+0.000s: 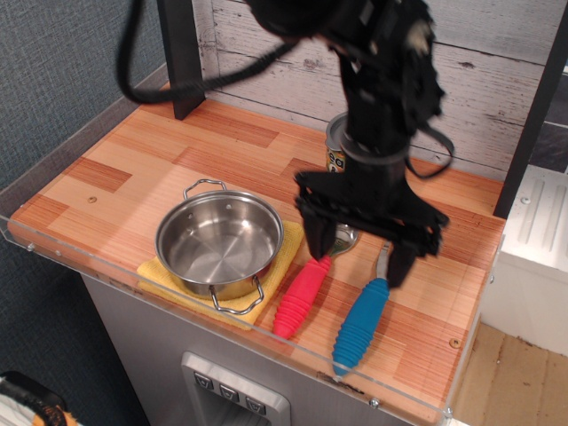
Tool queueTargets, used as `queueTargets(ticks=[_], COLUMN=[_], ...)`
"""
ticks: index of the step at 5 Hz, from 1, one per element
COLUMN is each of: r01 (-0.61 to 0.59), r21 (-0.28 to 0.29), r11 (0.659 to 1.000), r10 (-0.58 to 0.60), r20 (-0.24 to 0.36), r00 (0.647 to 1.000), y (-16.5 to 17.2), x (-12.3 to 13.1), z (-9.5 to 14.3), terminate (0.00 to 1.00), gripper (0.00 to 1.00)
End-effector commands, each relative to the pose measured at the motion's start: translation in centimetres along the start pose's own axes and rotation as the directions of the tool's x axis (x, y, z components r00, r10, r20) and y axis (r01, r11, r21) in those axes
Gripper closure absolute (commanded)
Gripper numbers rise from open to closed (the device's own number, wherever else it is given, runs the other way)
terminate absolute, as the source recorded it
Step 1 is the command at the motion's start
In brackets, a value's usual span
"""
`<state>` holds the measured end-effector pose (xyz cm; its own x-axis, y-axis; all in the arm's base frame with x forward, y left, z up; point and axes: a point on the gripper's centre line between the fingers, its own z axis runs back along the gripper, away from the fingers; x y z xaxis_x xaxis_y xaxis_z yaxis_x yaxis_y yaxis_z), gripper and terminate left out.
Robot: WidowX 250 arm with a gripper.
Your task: Move the spatula from right to left side of the vessel.
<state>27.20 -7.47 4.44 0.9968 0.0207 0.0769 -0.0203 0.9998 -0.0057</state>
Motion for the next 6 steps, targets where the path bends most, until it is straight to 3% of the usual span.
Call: queueTargets(ticks=[1,2,3,5,6], r01=[0.010,0.004,0.000,-0.017,-0.034], r21=[-0.030,-0.035,-0.032,-0.041,-0.036], r11=[0.999,0.999,1.000,0.999,0.999], r10=[-0.010,-0.005,0.000,0.019,0.037], r20=[0.005,-0.003,0.013,0.053,0.078], r00=[1.000,1.000,1.000,0.998,0.996], y=[-1.7,-1.7,-1.6,-0.9,0.1], x=[-0.5,-0.7,-0.7,-0.6,-0.3], z=[-2.3,-2.9,-3.3,-1.0,1.2], terminate=[0.00,0.00,0.00,0.00,0.00], gripper=[0.00,0.00,1.00,1.00,1.00])
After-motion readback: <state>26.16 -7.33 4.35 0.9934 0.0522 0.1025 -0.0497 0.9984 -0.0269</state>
